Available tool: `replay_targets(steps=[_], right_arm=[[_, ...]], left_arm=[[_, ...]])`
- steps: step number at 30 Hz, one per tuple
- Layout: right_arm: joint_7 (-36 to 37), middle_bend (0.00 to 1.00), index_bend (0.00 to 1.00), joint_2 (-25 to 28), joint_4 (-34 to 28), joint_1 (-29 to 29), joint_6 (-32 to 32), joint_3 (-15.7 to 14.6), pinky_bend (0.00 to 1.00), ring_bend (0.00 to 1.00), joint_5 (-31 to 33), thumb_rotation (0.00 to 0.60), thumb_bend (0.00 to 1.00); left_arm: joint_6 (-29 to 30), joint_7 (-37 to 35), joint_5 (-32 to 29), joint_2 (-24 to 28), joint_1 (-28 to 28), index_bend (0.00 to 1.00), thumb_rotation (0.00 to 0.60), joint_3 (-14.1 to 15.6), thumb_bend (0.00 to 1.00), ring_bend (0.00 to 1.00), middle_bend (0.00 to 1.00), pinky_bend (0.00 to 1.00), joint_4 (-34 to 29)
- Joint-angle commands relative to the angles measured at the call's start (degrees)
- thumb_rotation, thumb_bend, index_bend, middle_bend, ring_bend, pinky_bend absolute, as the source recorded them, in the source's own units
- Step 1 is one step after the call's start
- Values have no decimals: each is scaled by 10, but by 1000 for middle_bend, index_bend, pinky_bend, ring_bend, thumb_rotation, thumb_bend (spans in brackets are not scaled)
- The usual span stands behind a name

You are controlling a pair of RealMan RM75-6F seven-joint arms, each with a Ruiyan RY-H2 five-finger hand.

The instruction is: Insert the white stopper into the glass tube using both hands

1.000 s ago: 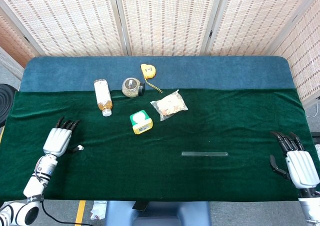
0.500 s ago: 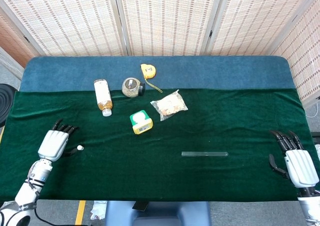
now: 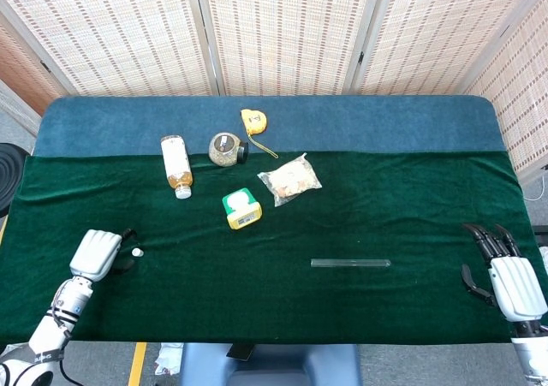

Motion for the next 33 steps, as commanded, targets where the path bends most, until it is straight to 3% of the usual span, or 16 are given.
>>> replay_targets(steps=[1, 10, 20, 33], right_arm=[[1, 177, 114, 0, 0, 0, 0, 0, 52, 188, 1, 600, 584], [2, 177, 114, -1, 3, -1, -1, -1, 52, 192, 3, 600, 584], [3, 177, 114, -2, 4, 0, -5, -1, 53, 194, 5, 600, 584], [-1, 177, 114, -2, 1, -1, -5, 0, 52, 195, 6, 600, 584]], left_arm=[[-2, -5, 2, -5, -2, 445, 600, 1, 278, 920, 1000, 847, 4], [-17, -10, 1, -25, -8, 468, 600, 3, 289, 922, 1000, 847, 27], [-34, -11, -10, -25, -11, 475, 600, 3, 370, 920, 1000, 847, 32], [-38, -15, -15, -31, -11, 498, 600, 1, 375, 920, 1000, 847, 43]])
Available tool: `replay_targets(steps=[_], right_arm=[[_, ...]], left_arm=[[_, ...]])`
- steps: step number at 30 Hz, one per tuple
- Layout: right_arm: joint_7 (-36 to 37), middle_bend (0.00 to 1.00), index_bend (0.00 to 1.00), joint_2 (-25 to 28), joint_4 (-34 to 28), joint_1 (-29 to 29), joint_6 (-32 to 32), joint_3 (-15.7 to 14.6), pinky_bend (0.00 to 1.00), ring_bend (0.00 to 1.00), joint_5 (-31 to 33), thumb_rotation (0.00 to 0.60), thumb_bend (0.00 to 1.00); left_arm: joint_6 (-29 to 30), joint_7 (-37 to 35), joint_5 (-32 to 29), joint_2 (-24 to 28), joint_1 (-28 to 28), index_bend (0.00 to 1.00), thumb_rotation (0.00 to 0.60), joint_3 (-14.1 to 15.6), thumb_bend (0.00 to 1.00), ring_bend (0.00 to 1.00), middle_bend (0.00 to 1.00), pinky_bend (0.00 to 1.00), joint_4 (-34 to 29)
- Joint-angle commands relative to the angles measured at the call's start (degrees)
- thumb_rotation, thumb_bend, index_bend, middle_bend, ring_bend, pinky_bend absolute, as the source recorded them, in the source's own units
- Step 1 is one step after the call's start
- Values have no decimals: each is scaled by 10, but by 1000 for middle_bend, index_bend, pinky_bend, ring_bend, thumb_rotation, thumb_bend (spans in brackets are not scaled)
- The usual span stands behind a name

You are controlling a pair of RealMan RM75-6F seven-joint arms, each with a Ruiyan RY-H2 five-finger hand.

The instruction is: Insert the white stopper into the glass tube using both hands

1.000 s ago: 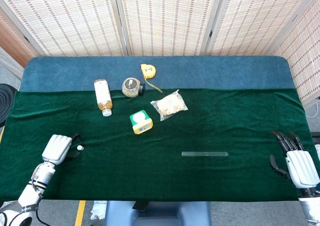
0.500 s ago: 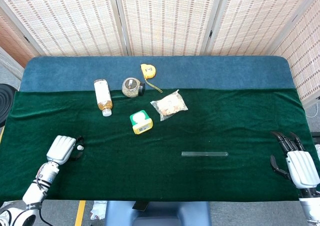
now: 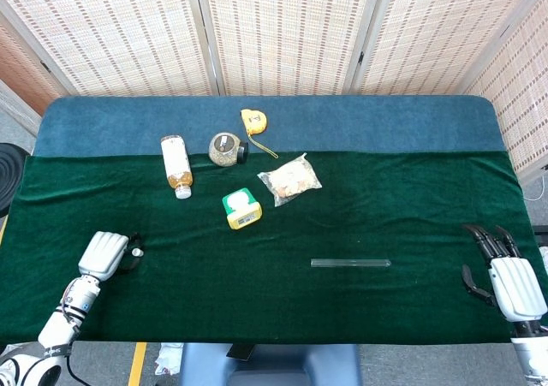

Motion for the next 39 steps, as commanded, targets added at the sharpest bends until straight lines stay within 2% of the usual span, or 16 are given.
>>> replay_targets(steps=[1, 25, 39], right_arm=[[-1, 177, 114, 0, -1, 0, 0, 0, 52, 195, 0, 600, 585], [-10, 177, 114, 2, -9, 0, -1, 0, 53, 197, 1, 600, 584], [-15, 177, 115, 5, -15, 0, -3, 1, 53, 200, 3, 600, 584]], left_arm=[[1, -2, 0, -2, 0, 501, 600, -1, 375, 920, 1000, 847, 4], [-7, -11, -3, -7, -2, 517, 600, -1, 385, 918, 1000, 847, 13], [-12, -62, -7, -6, -3, 601, 600, -7, 468, 920, 1000, 847, 16]])
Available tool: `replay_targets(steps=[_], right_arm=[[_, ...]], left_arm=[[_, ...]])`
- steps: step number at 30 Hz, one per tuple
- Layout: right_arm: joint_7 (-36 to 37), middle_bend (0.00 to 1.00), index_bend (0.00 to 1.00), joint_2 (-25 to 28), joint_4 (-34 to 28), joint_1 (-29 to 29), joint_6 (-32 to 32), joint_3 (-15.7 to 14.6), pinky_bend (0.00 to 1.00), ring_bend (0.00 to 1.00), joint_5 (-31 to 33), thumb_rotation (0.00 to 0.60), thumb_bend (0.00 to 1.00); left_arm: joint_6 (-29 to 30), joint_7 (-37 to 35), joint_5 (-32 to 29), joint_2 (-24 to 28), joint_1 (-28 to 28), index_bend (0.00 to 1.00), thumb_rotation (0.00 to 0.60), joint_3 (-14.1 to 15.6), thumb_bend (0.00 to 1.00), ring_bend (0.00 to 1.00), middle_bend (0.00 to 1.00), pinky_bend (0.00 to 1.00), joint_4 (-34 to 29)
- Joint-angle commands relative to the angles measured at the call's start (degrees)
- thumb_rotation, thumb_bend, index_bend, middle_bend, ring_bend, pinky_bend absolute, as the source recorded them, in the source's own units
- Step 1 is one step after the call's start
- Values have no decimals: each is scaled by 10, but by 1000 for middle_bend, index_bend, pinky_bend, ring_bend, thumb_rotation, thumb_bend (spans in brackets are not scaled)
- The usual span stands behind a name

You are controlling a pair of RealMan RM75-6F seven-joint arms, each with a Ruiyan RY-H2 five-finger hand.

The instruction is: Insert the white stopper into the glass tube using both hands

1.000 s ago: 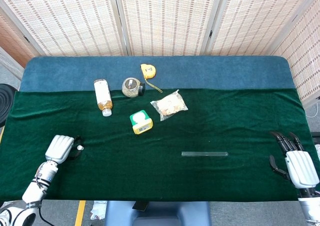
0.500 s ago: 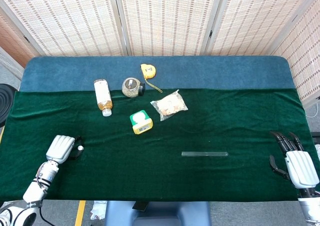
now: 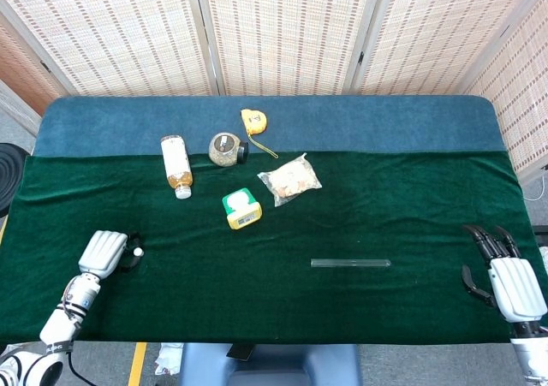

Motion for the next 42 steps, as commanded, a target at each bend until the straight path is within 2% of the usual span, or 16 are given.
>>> replay_targets(steps=[1, 7, 11, 15, 17, 18, 20, 23, 25, 30, 35, 42], right_arm=[[-1, 178, 117, 1, -2, 2, -4, -1, 53, 201, -1, 600, 584], [-16, 230, 146, 7, -12, 11, -15, 0, 85, 248, -5, 600, 584], [-46, 323, 171, 10, -27, 23, -33, 4, 187, 345, -2, 600, 584], [-95, 471, 235, 5, -43, 49, -73, 9, 440, 532, 8, 600, 584], [-112, 557, 274, 1, -48, 62, -92, 14, 588, 673, 13, 600, 584], [-119, 589, 288, -5, -50, 71, -103, 19, 631, 718, 19, 600, 583], [-132, 705, 335, -18, -48, 84, -118, 25, 757, 827, 26, 600, 551], [-158, 828, 386, -39, -41, 106, -153, 29, 888, 940, 46, 600, 501], [-180, 876, 406, -53, -35, 120, -179, 31, 948, 986, 62, 600, 493], [-223, 950, 418, -85, -26, 148, -229, 33, 1000, 1000, 104, 600, 467], [-234, 965, 423, -110, -15, 165, -255, 33, 1000, 1000, 129, 600, 387], [-239, 967, 425, -139, -2, 185, -278, 27, 1000, 1000, 139, 600, 378]], left_arm=[[2, -23, 2, 5, 1, 604, 600, -3, 468, 920, 1000, 847, -4], [19, -100, 16, 30, 2, 609, 600, -10, 471, 922, 1000, 847, -34], [41, -147, 31, 45, 5, 614, 600, -15, 475, 929, 1000, 847, -56], [63, -169, 46, 54, 8, 624, 600, -17, 478, 929, 1000, 848, -73], [70, -168, 52, 58, 8, 626, 600, -16, 479, 929, 1000, 848, -81], [75, -166, 55, 60, 9, 626, 600, -16, 479, 929, 1000, 848, -86], [80, -163, 60, 63, 10, 627, 600, -14, 479, 929, 1000, 848, -94], [87, -156, 65, 68, 13, 627, 600, -10, 479, 929, 1000, 848, -105], [88, -151, 68, 71, 15, 627, 600, -7, 479, 929, 1000, 848, -111], [86, -143, 68, 76, 17, 627, 600, 0, 479, 929, 1000, 848, -118], [80, -143, 65, 77, 18, 625, 600, 3, 478, 928, 1000, 848, -118], [74, -142, 64, 76, 17, 623, 600, 6, 477, 928, 1000, 847, -116]])
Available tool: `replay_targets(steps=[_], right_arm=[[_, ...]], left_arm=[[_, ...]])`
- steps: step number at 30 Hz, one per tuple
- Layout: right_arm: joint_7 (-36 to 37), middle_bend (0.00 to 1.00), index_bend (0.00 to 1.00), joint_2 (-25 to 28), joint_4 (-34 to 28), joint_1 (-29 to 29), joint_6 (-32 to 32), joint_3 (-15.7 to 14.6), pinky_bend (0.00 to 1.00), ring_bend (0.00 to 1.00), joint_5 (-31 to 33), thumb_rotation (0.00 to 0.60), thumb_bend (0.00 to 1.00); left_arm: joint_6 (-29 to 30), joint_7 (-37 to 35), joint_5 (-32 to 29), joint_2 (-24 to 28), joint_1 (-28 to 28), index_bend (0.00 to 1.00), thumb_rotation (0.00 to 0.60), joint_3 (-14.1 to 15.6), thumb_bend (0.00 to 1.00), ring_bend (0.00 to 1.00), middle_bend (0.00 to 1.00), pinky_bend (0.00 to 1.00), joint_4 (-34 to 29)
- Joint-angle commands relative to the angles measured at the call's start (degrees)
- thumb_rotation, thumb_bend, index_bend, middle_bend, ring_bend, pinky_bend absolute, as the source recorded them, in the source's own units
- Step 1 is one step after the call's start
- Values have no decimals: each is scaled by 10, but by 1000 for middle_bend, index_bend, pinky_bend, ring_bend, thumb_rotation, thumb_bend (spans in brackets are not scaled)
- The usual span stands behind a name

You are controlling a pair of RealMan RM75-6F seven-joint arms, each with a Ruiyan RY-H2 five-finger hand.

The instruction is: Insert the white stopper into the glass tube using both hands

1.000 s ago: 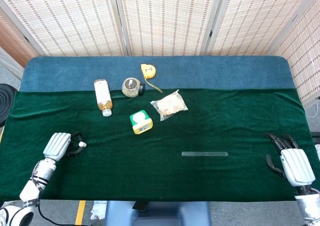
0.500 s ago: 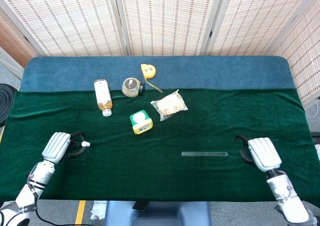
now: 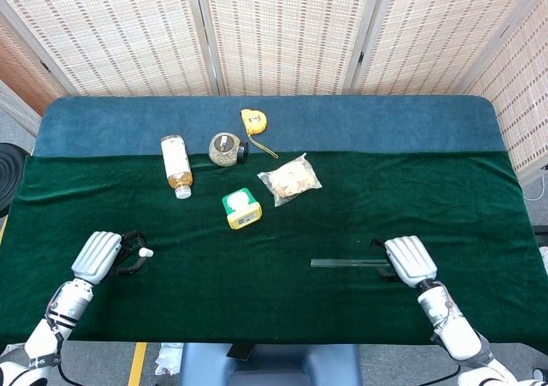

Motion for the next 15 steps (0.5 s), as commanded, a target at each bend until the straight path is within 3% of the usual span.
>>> replay_targets(steps=[1, 15], right_arm=[[-6, 969, 428, -13, 6, 7, -3, -4, 1000, 1000, -2, 600, 378], [-36, 973, 454, -69, 42, 37, -18, -6, 1000, 1000, 11, 600, 371]], left_arm=[[-1, 0, 0, -1, 0, 623, 600, 1, 477, 928, 1000, 847, 1], [-9, -6, -4, -7, 1, 617, 600, 4, 477, 926, 1000, 847, 12]])
